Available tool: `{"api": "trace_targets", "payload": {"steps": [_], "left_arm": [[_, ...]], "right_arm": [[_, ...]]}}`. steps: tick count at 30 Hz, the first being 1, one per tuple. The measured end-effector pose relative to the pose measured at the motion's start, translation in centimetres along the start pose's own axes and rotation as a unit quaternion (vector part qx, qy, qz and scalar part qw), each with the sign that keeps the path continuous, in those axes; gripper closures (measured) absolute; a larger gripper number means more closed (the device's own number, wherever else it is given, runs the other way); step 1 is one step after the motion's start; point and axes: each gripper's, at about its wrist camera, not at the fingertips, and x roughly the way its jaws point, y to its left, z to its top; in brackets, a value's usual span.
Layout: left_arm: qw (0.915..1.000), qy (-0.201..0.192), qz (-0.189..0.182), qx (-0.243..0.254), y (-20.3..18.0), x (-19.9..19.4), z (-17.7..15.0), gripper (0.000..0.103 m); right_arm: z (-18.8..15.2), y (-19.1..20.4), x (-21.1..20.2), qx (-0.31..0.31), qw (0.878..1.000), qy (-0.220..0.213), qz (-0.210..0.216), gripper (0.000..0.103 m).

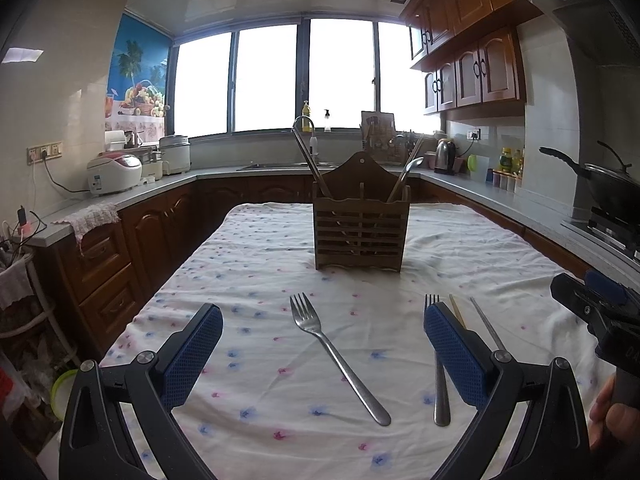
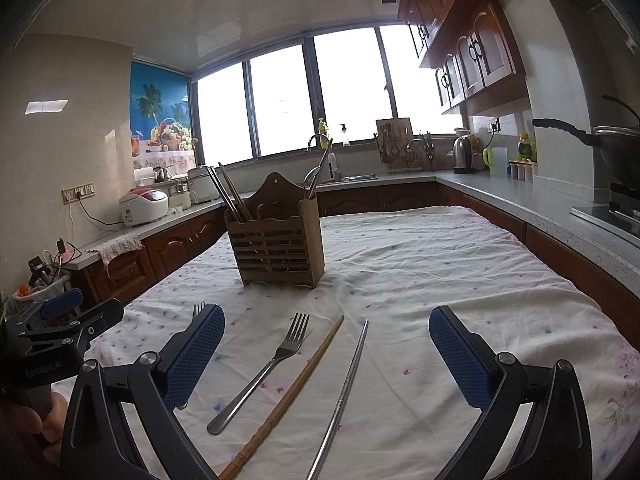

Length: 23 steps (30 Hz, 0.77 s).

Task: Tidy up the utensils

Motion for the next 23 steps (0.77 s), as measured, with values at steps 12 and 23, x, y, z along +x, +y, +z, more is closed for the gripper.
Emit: {"api": "trace_targets", "payload": {"steps": [12, 23], "left_arm": [[1.0000, 0.003, -0.004, -0.002, -0.2, 0.1, 0.0, 0.001], [0.9999, 0.010, -0.008, -0.005, -0.4, 0.6, 0.2, 0.001]], "right_arm": [[0.0, 0.0, 0.1, 0.002, 1.000, 0.002, -0.001, 0.000], [-0.1, 0.1, 0.9, 0.008, 1.000, 0.018, -0.003, 0.000]]}}
